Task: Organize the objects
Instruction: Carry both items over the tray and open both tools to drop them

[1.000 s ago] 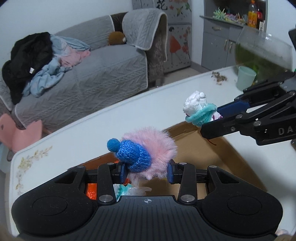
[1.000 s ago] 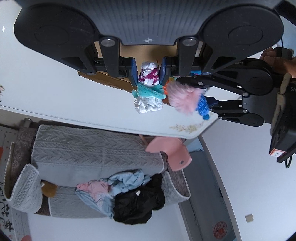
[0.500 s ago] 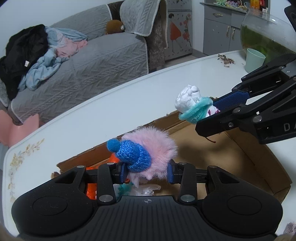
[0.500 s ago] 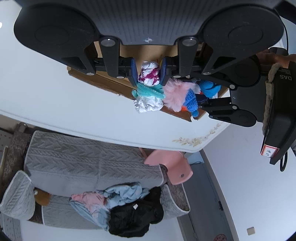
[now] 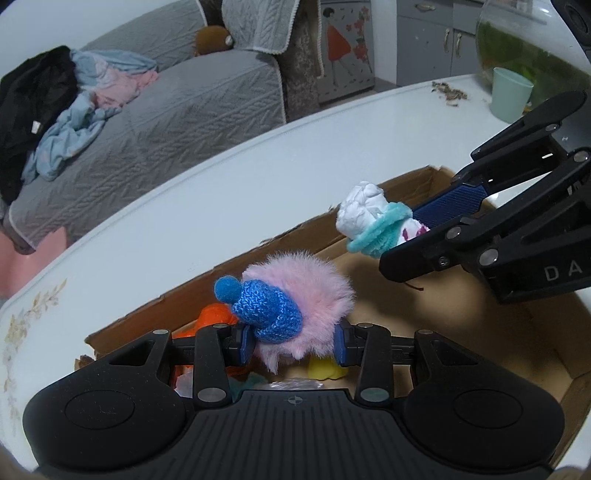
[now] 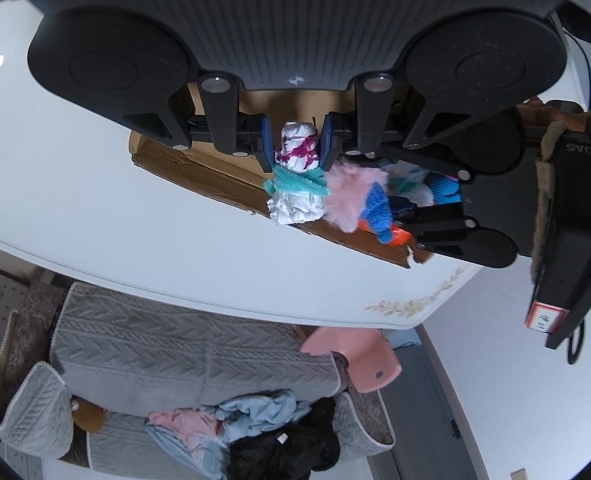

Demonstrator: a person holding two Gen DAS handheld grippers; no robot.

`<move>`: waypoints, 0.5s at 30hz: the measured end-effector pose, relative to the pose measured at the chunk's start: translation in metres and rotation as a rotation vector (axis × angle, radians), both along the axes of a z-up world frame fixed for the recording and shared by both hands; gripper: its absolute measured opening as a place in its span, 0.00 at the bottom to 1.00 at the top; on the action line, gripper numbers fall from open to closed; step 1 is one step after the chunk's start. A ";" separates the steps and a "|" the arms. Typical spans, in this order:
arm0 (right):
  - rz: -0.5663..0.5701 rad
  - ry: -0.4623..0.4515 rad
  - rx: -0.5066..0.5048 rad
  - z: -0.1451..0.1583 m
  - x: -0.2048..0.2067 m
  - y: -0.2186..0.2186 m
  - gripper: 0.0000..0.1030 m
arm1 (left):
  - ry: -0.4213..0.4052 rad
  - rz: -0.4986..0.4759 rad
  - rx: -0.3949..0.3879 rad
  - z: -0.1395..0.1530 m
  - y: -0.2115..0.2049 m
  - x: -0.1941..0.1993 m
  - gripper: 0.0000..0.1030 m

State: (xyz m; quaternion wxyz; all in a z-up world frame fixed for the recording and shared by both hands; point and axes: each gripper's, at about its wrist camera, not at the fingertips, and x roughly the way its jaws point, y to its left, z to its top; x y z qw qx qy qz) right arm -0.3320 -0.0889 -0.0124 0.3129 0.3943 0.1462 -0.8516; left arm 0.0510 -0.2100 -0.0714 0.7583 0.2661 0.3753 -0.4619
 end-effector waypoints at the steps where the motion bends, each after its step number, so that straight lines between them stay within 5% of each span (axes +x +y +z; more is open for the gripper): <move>1: -0.002 -0.005 0.003 -0.003 -0.002 0.000 0.22 | -0.004 0.001 0.010 -0.002 0.000 0.001 0.45; 15: 0.019 -0.011 0.050 -0.023 -0.024 -0.025 0.23 | -0.015 -0.024 0.029 -0.009 -0.003 0.008 0.50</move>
